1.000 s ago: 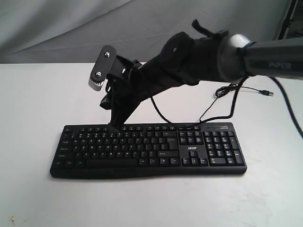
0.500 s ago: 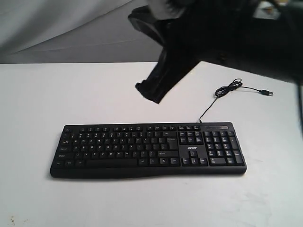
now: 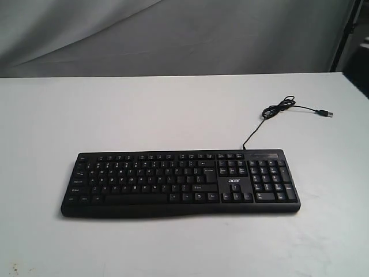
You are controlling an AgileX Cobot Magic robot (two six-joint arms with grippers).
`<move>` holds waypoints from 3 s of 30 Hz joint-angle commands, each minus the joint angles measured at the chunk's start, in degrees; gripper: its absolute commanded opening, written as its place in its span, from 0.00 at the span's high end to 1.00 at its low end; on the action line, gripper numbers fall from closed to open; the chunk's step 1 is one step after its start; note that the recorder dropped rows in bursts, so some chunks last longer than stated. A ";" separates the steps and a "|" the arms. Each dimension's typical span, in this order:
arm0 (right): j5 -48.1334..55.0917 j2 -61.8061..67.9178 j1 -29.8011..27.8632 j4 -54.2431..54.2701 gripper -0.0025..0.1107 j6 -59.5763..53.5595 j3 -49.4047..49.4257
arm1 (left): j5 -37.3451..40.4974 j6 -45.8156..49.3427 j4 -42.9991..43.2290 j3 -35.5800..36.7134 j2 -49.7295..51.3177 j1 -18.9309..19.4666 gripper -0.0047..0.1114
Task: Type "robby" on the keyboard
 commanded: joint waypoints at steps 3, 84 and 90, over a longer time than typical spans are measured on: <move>0.33 -5.25 0.22 4.15 0.98 -0.01 1.04 | -0.31 -0.16 0.27 0.25 -0.20 -0.36 0.96; 36.74 -30.22 -60.42 -32.69 0.98 40.42 25.91 | -0.31 -0.16 0.27 0.25 -0.20 -0.36 0.96; 35.00 -30.22 -60.42 -31.45 0.98 58.41 25.91 | -0.31 -0.16 0.27 0.25 -0.20 -0.36 0.96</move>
